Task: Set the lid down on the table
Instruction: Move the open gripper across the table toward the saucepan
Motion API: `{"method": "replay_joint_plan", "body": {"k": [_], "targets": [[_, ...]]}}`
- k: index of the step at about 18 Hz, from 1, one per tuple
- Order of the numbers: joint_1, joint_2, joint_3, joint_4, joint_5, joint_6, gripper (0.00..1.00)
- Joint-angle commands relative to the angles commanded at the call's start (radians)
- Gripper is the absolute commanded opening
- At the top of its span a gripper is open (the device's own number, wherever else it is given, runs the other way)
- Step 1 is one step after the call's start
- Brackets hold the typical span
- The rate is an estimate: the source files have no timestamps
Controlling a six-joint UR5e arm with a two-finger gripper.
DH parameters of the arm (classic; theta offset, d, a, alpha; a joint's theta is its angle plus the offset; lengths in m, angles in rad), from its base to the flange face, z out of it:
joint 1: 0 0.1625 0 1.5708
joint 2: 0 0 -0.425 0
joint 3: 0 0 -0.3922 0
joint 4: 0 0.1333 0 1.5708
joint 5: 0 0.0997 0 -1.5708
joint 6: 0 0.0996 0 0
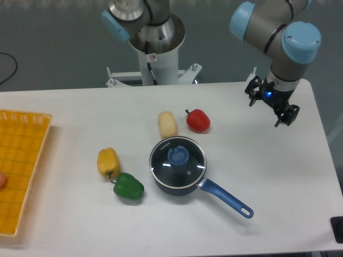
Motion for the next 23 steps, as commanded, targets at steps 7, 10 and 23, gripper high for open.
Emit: {"method": "replay_joint_plan", "body": {"k": [7,10,23], "targets": [[-0.012,0.000,-0.045,0.083,-0.002,-0.092,1.00],[-0.014,0.003,-0.057,0.085,-0.005,-0.104,1.00],[-0.109,0.005,-0.023,0.085,-0.098,-0.497,1.00]]}}
